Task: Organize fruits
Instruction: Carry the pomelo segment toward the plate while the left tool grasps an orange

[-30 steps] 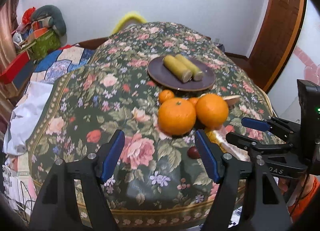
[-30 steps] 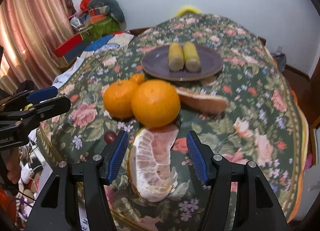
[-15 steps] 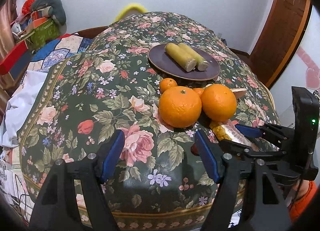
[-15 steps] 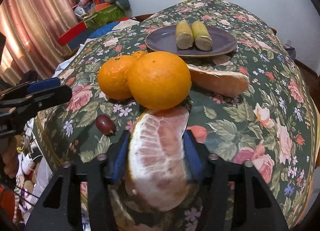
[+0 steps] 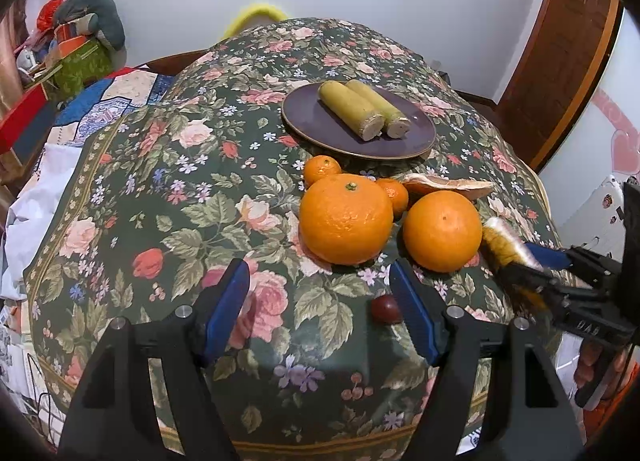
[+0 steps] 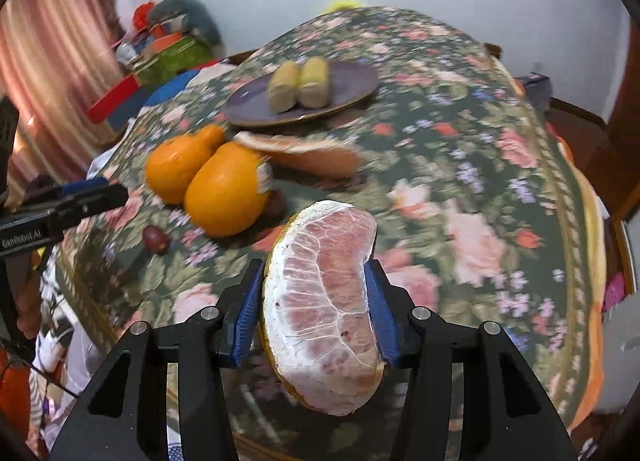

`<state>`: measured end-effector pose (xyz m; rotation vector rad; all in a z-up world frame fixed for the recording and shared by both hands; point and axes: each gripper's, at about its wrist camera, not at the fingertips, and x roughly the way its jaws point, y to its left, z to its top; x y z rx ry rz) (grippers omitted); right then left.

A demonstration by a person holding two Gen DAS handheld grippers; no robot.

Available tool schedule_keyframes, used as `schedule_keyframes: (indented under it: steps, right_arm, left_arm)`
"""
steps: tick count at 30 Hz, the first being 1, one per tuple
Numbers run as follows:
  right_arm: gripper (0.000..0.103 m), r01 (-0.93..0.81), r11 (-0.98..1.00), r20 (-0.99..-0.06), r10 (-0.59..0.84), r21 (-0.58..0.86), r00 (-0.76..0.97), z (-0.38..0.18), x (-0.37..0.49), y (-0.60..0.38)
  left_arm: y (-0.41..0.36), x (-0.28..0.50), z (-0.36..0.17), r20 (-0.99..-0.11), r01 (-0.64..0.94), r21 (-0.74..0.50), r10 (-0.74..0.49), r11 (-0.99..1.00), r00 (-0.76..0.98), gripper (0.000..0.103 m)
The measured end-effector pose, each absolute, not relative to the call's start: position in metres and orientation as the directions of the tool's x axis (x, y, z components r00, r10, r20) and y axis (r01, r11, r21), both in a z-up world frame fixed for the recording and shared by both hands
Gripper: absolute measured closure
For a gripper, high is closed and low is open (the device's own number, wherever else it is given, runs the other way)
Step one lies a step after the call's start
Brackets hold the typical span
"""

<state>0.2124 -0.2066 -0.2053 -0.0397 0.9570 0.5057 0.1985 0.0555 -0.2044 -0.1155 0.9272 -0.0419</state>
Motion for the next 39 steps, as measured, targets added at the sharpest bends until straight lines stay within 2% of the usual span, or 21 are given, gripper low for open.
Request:
schedule_keyframes:
  steps: [13,17,23,25,27,39]
  right_arm:
    - [0.057,-0.409,0.897,-0.727,0.391,0.166,0.564,-0.176,0.235,-0.213]
    - [0.057,-0.413,0.894,-0.719,0.400,0.171,0.568,-0.175,0.240,-0.211]
    - [0.057,-0.417,0.892,-0.719,0.405,0.175,0.565,-0.176,0.247,-0.210]
    - [0.057,-0.416,0.892,-0.719,0.405,0.176,0.565,-0.177,0.248,-0.210]
    - [0.057,-0.416,0.892,-0.717,0.406,0.176,0.566,-0.177,0.248,-0.211]
    - [0.057,-0.417,0.892,-0.693,0.412,0.174,0.591,-0.163,0.253,-0.213]
  left_arm:
    - [0.044,0.238,-0.220,-0.813,-0.002,-0.114,-0.092,0.993,0.576,0.031]
    - [0.044,0.249,-0.227,-0.820,-0.010,-0.132,-0.103,0.991,0.564,0.025]
    - [0.040,0.260,-0.236,-0.826,-0.014,-0.130,-0.101,0.991,0.554,0.025]
    - [0.040,0.261,-0.238,-0.826,-0.019,-0.137,-0.104,0.990,0.554,0.027]
    - [0.040,0.260,-0.237,-0.822,-0.013,-0.153,-0.121,0.988,0.556,0.035]
    - [0.043,0.254,-0.218,-0.805,-0.011,-0.151,-0.117,0.988,0.582,0.036]
